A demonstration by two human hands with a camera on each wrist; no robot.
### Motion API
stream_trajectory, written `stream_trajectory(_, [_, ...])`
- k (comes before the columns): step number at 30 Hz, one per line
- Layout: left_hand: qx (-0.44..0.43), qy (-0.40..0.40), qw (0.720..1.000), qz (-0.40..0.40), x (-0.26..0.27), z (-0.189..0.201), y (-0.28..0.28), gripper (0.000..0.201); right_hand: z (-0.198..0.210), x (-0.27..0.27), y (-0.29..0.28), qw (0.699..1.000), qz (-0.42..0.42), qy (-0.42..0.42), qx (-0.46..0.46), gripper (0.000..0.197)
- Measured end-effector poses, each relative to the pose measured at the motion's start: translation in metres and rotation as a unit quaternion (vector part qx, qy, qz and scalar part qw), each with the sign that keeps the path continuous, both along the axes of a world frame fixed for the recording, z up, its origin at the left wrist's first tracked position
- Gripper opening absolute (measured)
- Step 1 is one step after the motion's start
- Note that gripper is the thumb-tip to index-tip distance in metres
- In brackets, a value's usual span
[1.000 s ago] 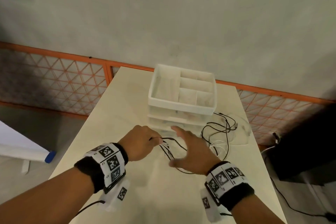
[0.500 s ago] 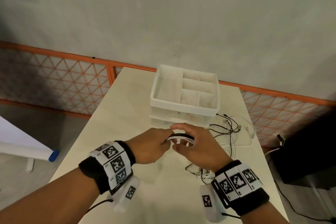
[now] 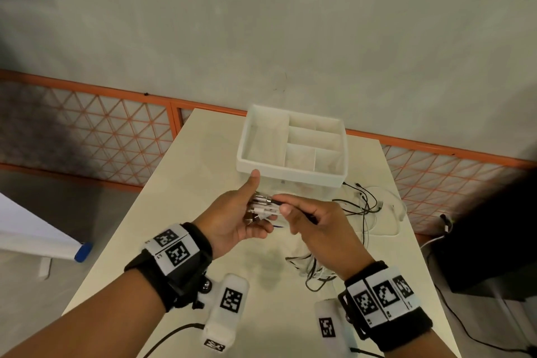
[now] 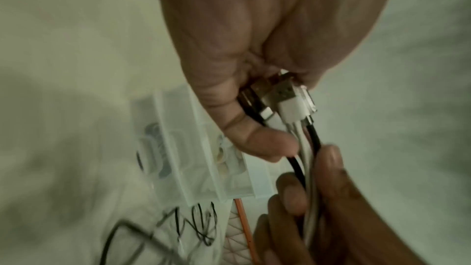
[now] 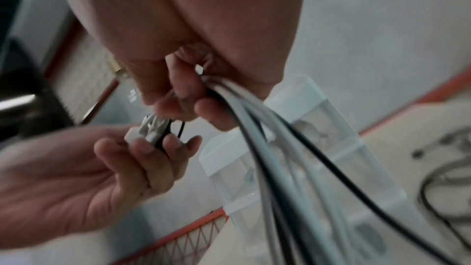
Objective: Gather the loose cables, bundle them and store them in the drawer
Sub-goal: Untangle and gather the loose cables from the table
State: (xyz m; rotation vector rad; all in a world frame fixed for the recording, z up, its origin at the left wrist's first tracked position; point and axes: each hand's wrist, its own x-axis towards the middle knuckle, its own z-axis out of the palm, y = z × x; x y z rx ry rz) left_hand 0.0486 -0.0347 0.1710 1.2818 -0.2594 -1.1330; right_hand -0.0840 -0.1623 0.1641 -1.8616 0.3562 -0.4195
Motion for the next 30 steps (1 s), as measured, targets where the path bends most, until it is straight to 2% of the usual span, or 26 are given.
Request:
stream_trajectory(3, [0.018,-0.074,0.997,-0.016,0.0,0.004,-0.005,0.067,-0.002,0.002,0.005,0.999,0.022,0.019,-0.037,0.027])
stream_trajectory(6, [0.004,-0.029,1.0,0.009,0.002,0.009,-0.004,0.055,-0.001,0.001,0.008,1.0,0.006,-0.01,-0.02,0.025])
stream_trajectory(10, [0.014,0.028,1.0,0.005,0.006,0.007,0.002,0.055,-0.002,-0.004,0.01,1.0,0.022,-0.007,-0.021,0.029])
stream_trajectory(13, [0.038,-0.025,0.999,-0.031,-0.001,0.007,0.0,0.045,-0.002,-0.002,0.012,0.997,0.043,0.029,-0.055,0.026])
stream_trajectory(17, [0.058,-0.101,0.991,-0.068,-0.009,0.007,-0.006,0.043,-0.003,0.0,0.016,0.996,0.054,-0.002,-0.064,0.022])
stream_trajectory(23, [0.079,-0.047,0.995,-0.037,-0.006,0.008,-0.005,0.031,-0.006,-0.002,0.017,0.996,0.019,-0.037,-0.076,0.011])
stream_trajectory(27, [0.058,-0.034,0.997,-0.038,-0.007,0.012,-0.008,0.036,-0.011,0.0,0.016,0.989,-0.005,-0.048,-0.141,0.007])
stream_trajectory(30, [0.044,-0.096,0.993,-0.061,-0.007,0.011,-0.009,0.046,-0.012,0.0,0.016,0.985,-0.013,-0.049,-0.163,0.018])
